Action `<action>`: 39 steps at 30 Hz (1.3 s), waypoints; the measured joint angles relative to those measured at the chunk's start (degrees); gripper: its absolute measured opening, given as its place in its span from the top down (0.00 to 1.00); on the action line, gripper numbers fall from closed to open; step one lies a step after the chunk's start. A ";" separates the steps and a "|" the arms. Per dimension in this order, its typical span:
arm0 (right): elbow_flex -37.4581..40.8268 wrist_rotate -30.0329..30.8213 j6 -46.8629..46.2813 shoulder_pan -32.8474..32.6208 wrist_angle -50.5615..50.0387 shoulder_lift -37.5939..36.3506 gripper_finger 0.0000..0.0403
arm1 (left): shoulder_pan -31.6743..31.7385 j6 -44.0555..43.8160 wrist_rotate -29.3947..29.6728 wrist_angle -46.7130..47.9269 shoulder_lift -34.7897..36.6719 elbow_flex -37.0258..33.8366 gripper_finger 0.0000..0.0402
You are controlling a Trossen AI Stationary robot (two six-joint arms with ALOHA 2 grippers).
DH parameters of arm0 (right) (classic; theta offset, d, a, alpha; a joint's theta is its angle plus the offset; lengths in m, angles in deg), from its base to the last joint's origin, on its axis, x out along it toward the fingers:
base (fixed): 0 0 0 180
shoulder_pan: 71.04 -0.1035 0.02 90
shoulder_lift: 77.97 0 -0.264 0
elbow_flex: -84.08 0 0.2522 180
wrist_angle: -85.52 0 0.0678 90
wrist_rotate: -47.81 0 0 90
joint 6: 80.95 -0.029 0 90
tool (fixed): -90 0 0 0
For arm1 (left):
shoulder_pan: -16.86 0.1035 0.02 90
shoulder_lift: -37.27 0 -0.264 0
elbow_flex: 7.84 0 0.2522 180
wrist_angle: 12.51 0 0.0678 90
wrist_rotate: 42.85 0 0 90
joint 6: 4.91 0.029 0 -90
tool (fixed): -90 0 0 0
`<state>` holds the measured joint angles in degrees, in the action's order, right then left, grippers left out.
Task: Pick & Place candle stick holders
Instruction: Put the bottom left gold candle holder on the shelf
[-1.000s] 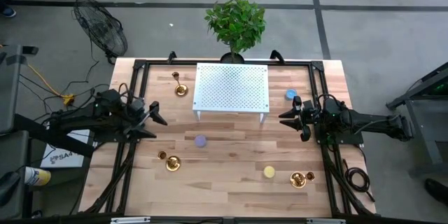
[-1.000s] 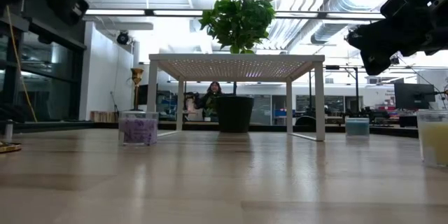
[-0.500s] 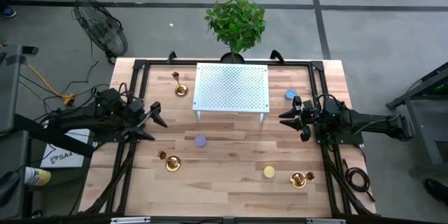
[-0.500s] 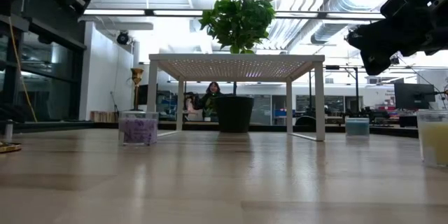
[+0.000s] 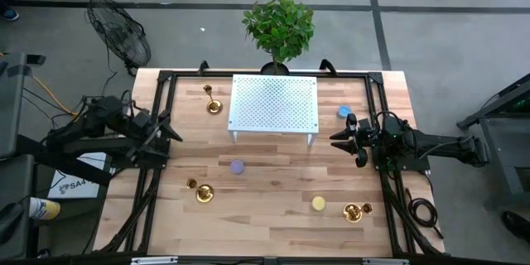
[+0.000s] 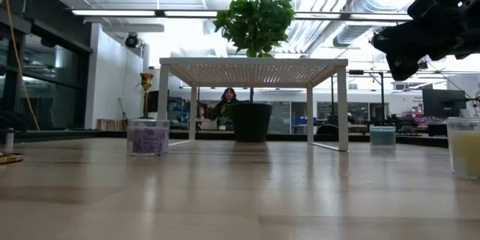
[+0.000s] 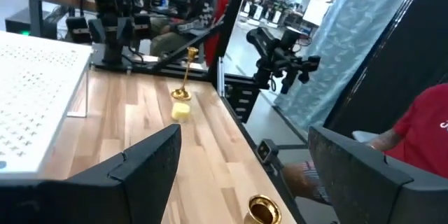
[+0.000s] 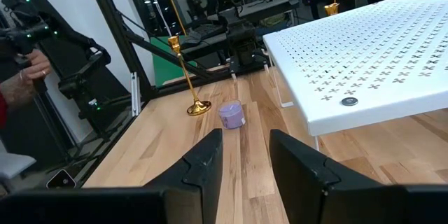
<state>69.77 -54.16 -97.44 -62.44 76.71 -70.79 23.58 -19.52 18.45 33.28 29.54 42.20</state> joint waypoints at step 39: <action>-0.01 0.00 0.02 0.00 0.00 -0.02 0.72 | -45.43 -4.29 50.71 -13.54 -20.07 -5.15 0.24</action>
<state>69.76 -54.15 -97.42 -62.44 76.71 -70.81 -21.85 -23.81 69.16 19.73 9.47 37.06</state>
